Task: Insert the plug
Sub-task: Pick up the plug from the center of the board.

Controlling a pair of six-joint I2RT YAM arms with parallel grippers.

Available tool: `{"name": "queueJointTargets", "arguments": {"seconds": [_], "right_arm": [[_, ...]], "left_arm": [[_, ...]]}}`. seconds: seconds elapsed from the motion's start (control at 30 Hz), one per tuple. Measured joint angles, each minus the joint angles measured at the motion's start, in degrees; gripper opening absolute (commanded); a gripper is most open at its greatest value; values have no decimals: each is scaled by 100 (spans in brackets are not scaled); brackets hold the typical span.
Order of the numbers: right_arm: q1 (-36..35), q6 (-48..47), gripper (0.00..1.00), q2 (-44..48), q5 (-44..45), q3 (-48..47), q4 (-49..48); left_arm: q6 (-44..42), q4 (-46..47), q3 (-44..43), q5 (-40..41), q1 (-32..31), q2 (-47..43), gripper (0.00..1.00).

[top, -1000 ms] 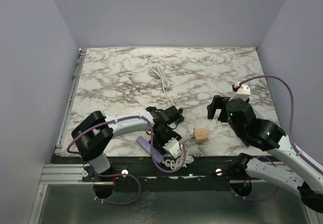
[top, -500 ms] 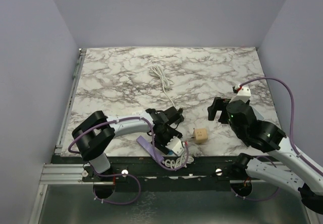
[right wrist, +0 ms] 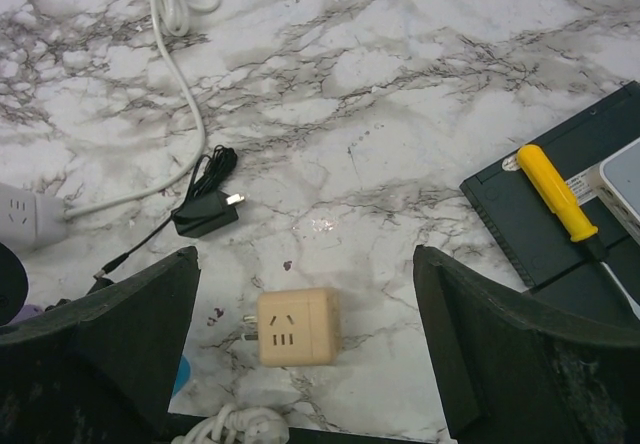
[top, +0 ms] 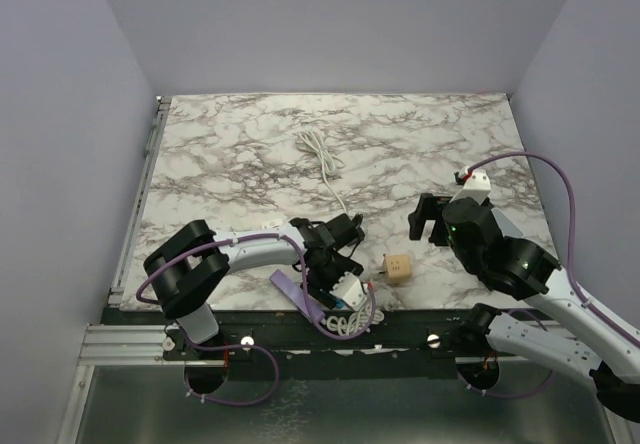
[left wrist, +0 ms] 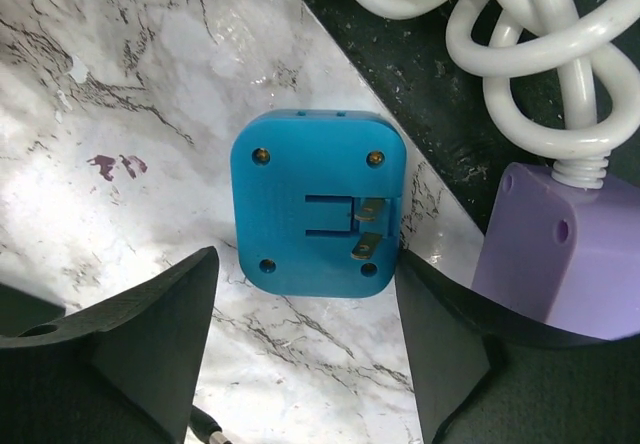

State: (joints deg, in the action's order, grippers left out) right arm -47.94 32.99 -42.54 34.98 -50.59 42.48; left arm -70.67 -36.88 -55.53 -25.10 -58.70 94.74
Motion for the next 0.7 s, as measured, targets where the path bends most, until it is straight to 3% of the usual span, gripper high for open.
{"name": "queueJointTargets", "arguments": {"seconds": [0.1, 0.17, 0.27, 0.37, 0.57, 0.7], "right_arm": [[0, 0, 92, 0, -33, 63, -9], [0, 0, 91, 0, -42, 81, -15], [0, -2, 91, 0, -52, 83, -31], [0, 0, 92, 0, -59, 83, -39], [0, 2, 92, 0, -68, 83, -63], [0, 2, 92, -68, -142, 83, -210]], "left_arm": [[42, 55, -2, -20, -33, 0, 71], [74, 76, -2, -42, -74, 0, 62], [107, 83, -2, -55, -136, 0, 36], [131, 90, -7, -63, -144, 0, 3], [284, 85, -219, 79, -138, -131, 0], [284, 98, -280, 299, -131, -1027, 0]]}}
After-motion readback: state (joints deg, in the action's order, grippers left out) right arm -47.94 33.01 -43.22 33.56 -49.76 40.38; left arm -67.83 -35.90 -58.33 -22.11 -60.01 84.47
